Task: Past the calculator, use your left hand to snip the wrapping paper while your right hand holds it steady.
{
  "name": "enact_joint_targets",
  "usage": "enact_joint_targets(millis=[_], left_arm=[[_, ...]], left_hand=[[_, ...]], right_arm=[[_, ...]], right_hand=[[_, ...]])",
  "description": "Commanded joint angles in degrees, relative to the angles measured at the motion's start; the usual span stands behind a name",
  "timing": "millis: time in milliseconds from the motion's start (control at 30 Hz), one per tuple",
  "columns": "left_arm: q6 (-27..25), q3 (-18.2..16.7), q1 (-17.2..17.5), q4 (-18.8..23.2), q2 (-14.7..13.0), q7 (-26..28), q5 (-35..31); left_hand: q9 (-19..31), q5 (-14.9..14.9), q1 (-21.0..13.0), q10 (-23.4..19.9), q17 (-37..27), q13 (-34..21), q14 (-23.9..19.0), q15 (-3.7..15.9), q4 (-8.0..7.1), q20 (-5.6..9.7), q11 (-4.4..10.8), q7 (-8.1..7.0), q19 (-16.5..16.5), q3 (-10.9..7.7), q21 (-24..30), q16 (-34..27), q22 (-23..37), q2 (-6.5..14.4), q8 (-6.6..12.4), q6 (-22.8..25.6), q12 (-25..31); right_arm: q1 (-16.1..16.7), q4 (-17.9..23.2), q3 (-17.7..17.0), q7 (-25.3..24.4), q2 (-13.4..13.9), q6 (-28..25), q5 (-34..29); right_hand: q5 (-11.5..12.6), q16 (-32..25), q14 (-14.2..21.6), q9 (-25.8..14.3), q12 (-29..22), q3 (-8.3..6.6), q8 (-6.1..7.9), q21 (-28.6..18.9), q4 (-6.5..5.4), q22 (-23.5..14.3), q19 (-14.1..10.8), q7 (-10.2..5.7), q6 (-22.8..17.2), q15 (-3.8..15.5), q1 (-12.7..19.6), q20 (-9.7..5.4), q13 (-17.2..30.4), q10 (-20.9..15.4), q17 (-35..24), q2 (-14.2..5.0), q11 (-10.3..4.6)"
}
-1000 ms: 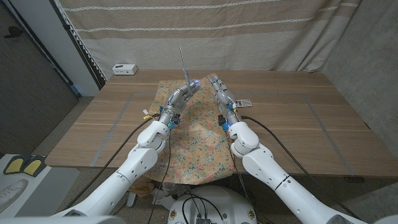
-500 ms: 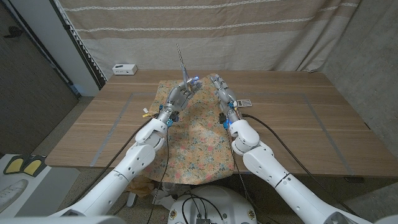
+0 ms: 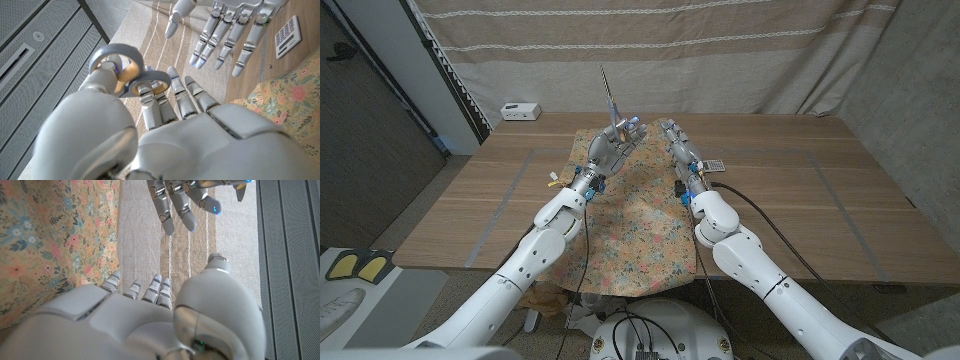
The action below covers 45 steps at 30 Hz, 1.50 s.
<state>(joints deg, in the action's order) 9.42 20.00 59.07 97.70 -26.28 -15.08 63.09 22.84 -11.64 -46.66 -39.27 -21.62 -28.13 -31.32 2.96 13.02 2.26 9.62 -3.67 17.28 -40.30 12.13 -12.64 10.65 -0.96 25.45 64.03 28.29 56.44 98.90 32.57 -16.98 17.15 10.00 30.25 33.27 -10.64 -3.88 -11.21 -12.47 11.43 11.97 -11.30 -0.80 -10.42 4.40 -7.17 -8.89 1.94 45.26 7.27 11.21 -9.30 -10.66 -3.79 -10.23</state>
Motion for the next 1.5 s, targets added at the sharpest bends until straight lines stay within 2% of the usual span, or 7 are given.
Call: enact_joint_targets(millis=[33,400,767,867,1033,1233,1500], left_arm=[[-3.8,-1.0,0.8,1.2,-0.2,-2.4,5.2],[-5.0,-1.0,0.8,0.4,0.2,-4.8,6.6],[-3.8,-1.0,1.0,-0.5,1.2,-4.8,5.5],[-3.4,-1.0,1.0,-0.7,1.3,-5.2,5.1],[-2.5,-0.8,0.5,-1.7,1.2,-7.3,4.2],[-2.3,-0.5,-0.4,-3.2,1.3,-9.5,4.0],[-2.2,-0.3,-0.9,-4.2,1.8,-10.6,3.8]], left_hand=[[-0.3,0.2,6.1,-8.8,0.0,-0.1,-0.5,9.96,-6.0,4.92,2.63,-7.48,0.4,-7.04,0.3,0.4,0.2,5.8,0.41,-5.4,-0.3],[-2.8,0.5,5.7,-10.0,0.5,0.4,-0.6,9.99,-3.27,5.12,2.64,-7.14,0.5,-7.68,0.3,0.5,0.1,1.1,1.5,-2.4,-1.1],[-6.4,0.0,4.6,-11.5,0.7,2.6,-1.5,9.98,-3.11,5.33,2.65,-6.38,0.8,-8.97,0.2,0.3,0.1,-3.5,0.92,-1.9,-3.0],[-7.6,0.1,3.7,-11.9,0.5,3.4,-1.6,10.09,-3.16,5.32,2.67,-7.94,0.8,-9.22,0.2,0.0,0.1,-3.9,-0.03,-3.2,-3.8],[-8.8,0.2,3.1,-11.3,0.4,4.2,-1.0,9.97,-3.37,5.24,2.7,-8.26,0.7,-9.29,0.1,0.1,0.1,-4.3,-1.12,-4.2,-5.0],[-11.1,0.8,1.5,-11.2,0.1,4.5,0.1,9.89,-3.47,5.23,2.76,-8.86,0.4,-9.17,0.0,-0.1,0.1,-3.6,-5.19,-9.8,-6.1],[-11.8,1.1,1.1,-12.2,-0.3,4.2,0.0,9.78,-3.89,5.46,2.73,-8.86,0.3,-8.71,0.0,-0.5,0.1,-2.8,-6.96,-11.6,-5.9]], right_arm=[[0.2,0.4,-0.3,-0.2,0.4,-0.4,0.6],[0.2,0.5,-0.3,-0.1,0.6,-0.7,0.9],[0.0,0.5,-0.2,-0.2,0.6,-1.1,1.0],[0.0,0.5,-0.2,-0.3,0.4,-1.1,1.1],[-0.2,0.3,-0.2,-0.2,0.4,-1.3,1.2],[-0.3,0.1,0.0,-0.1,0.4,-1.4,1.1],[-0.5,0.0,0.0,-0.4,0.3,-1.6,1.1]], right_hand=[[0.1,-0.6,0.2,-0.1,-0.2,0.18,-0.11,-0.5,0.14,-0.1,-0.4,0.16,-0.1,2.59,-0.1,0.18,0.2,-0.3,-0.1,-0.5,0.14],[0.1,-0.6,0.2,-0.1,-0.2,0.25,-0.12,-0.5,0.18,-0.1,-0.6,0.24,-0.1,2.56,-0.1,0.1,0.2,-0.2,0.0,-0.53,0.02],[0.0,-0.5,0.3,-0.1,-0.2,0.33,-0.11,-0.5,0.2,-0.1,-0.6,0.23,-0.1,2.61,-0.1,0.11,0.1,-0.2,0.0,-0.57,-0.03],[0.0,-0.5,0.3,-0.1,-0.2,0.35,-0.1,-0.5,0.21,-0.1,-0.6,0.23,-0.2,2.61,-0.1,0.03,0.1,-0.3,0.0,-0.57,-0.01],[0.0,-0.5,0.3,-0.1,-0.3,0.38,-0.1,-0.5,0.21,-0.1,-0.6,0.24,-0.2,2.65,-0.1,0.07,0.1,-0.3,0.0,-0.6,0.02],[0.0,-0.5,0.4,-0.1,-0.3,0.41,-0.1,-0.5,0.21,-0.1,-0.6,0.27,-0.2,2.69,-0.2,0.13,0.1,-0.3,0.0,-0.63,-0.02],[-0.1,-0.5,0.4,-0.1,-0.3,0.47,-0.09,-0.4,0.23,-0.1,-0.7,0.31,-0.2,2.69,-0.2,0.14,0.1,-0.3,0.0,-0.66,-0.04]])
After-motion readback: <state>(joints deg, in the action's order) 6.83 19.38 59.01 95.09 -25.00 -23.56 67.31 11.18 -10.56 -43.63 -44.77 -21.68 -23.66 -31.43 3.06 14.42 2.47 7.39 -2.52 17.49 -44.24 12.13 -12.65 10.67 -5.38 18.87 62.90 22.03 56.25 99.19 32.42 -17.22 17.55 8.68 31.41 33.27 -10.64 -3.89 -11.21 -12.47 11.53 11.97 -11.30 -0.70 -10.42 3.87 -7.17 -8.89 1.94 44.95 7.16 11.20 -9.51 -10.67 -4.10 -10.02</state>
